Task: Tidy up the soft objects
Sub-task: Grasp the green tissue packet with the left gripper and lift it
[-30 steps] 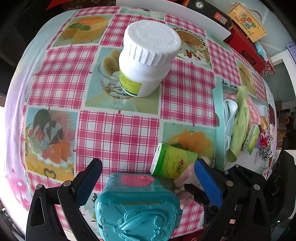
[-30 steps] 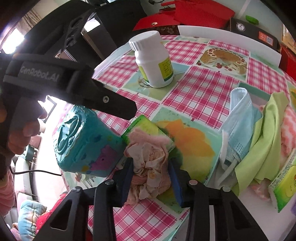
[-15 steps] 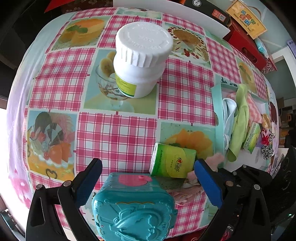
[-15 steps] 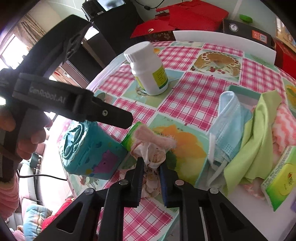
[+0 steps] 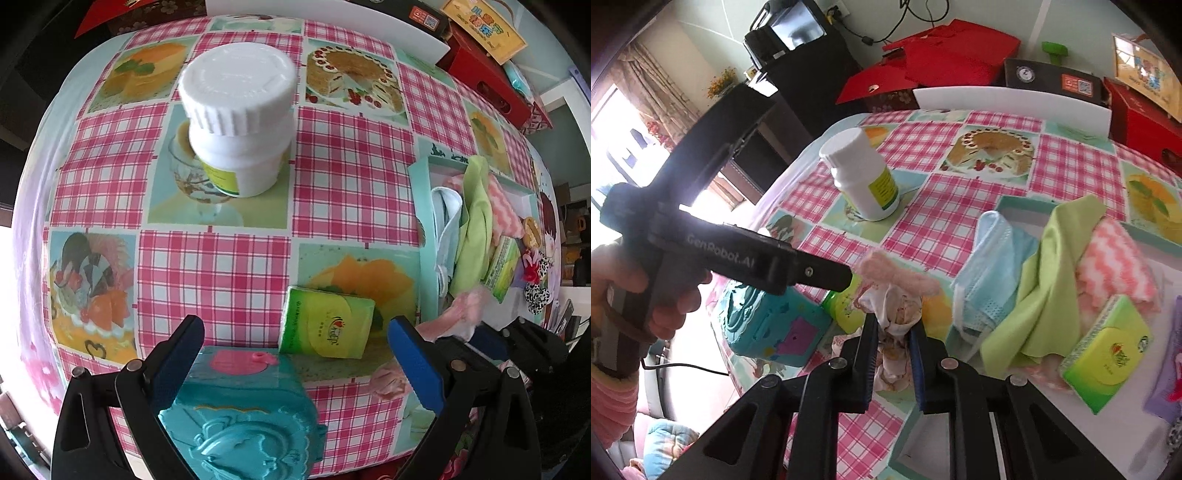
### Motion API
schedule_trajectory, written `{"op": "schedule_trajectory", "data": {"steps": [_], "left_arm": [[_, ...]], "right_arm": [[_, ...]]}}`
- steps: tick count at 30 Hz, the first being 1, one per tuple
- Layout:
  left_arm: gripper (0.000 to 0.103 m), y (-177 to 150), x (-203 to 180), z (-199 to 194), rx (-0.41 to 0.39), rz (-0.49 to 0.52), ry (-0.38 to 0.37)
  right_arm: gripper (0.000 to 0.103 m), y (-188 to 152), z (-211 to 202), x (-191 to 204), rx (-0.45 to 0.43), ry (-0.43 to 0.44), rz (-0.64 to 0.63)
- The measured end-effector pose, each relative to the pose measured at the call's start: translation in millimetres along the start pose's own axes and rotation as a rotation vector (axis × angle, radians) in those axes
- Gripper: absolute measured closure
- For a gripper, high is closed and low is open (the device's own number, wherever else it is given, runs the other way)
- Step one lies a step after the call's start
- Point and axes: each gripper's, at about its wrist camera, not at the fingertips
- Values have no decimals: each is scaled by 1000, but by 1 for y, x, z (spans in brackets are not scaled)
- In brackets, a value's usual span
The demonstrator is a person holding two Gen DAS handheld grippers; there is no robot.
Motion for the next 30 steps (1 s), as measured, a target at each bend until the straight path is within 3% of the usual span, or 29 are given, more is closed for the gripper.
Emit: {"op": "schedule_trajectory", "data": {"steps": [16, 30], "left_arm": [[4, 4, -31, 15, 27, 31, 46], [4, 10, -58, 45, 65, 81, 133]], "right_arm": [[85, 4, -44, -42, -90, -69, 101], [85, 0, -99, -82, -189, -236, 190]]}}
Point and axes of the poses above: each gripper's, at about its wrist camera, not at the fingertips, and z roughly the way its jaws point, x to its left, y to its top, and after that the axes turned 6 degrees about -y, right-handed
